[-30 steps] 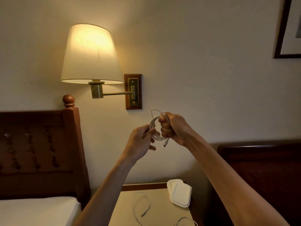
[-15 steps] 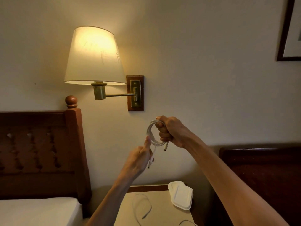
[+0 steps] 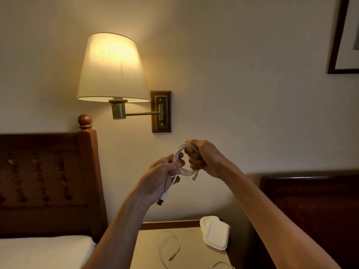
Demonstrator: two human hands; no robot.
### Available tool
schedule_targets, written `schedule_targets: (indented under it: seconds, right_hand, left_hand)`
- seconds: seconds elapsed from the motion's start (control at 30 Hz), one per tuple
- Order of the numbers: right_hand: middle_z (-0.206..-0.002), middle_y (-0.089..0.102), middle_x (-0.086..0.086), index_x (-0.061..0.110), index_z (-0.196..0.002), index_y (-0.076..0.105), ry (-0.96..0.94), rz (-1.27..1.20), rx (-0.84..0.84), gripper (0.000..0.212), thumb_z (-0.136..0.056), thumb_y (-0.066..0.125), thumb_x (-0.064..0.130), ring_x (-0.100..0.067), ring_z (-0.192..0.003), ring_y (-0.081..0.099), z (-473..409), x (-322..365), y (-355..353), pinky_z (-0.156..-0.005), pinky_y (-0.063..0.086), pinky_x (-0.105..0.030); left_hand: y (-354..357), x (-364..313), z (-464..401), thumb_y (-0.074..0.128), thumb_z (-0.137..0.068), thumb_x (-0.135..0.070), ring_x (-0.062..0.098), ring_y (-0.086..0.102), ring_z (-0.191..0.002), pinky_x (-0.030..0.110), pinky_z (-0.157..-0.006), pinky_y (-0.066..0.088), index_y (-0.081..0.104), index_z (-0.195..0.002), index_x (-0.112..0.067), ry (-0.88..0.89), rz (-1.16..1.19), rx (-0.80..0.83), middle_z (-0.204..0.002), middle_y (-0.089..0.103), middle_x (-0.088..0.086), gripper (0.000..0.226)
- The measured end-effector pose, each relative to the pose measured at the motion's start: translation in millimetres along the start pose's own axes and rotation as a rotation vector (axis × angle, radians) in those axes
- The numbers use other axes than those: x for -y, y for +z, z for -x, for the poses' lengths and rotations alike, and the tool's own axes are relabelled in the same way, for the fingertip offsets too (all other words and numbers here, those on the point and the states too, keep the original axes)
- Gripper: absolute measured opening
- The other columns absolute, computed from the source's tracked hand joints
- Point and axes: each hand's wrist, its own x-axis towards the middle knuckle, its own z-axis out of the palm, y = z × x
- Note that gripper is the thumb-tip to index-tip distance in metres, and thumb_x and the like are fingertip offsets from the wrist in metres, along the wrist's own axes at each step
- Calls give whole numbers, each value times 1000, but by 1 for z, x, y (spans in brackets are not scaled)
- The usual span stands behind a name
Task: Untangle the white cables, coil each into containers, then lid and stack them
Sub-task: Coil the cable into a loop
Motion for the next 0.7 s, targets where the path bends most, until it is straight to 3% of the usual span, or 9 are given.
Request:
schedule_targets:
  seconds: [0.07, 0.13, 0.23, 0.33, 0.43, 0.5, 0.7]
  right_hand:
    - [-50, 28, 3, 13, -64, 44, -10, 39, 6, 46, -106, 30, 26, -12, -45, 22, -1, 1, 2, -47, 27, -26]
    - [-52, 30, 2, 12, -67, 47, -24, 74, 0, 45, -106, 31, 28, -12, -46, 26, 0, -1, 4, -51, 30, -27]
    - [-57, 46, 1, 11, -76, 56, -47, 143, -63, 45, -106, 31, 33, -11, -51, 44, 0, -7, 9, -59, 42, -27]
    - [-81, 67, -4, 14, -91, 65, -149, 300, -167, 36, -106, 35, 27, -17, -73, 65, 4, -15, 8, -72, 55, -27]
    - [-91, 71, -7, 7, -106, 67, -162, 318, -215, 24, -102, 46, 19, -18, -83, 71, 10, -23, 1, -71, 61, -30]
    - [-92, 72, -7, 5, -109, 68, -114, 298, -208, 22, -99, 52, 17, -15, -81, 72, 14, -25, -4, -65, 60, -28]
    - [-90, 74, -10, 3, -101, 70, 31, 263, -87, 18, -96, 55, 12, -20, -79, 74, 22, -22, -11, -65, 59, -26]
  left_hand:
    - [5, -4, -1, 61, -81, -37, 19, 41, -82, 35, -78, 35, 58, -100, -12, -21, -31, -67, -80, 49, 2, 32]
    - [12, -3, -6, 44, -96, -52, 17, 42, -79, 33, -75, 34, 57, -95, -13, -1, -192, -187, -78, 47, 1, 41]
    - [21, 2, -14, 34, -99, -49, 11, 44, -72, 23, -67, 37, 55, -78, -19, 123, -329, -327, -74, 48, -2, 42]
    - [21, 8, -18, 33, -101, -45, 8, 61, -79, 13, -67, 45, 66, -94, -21, 234, -343, -391, -84, 65, -2, 41]
    - [15, 14, -19, 33, -101, -45, 10, 41, -58, 23, -58, 35, 53, -69, -17, 254, -357, -464, -62, 44, 0, 47]
    - [15, 18, -19, 34, -101, -45, 12, 33, -57, 26, -57, 32, 47, -64, -16, 240, -375, -482, -59, 36, 1, 48]
    - [15, 23, -22, 35, -101, -42, 7, 29, -51, 14, -45, 29, 47, -64, -16, 249, -330, -507, -54, 33, -4, 47]
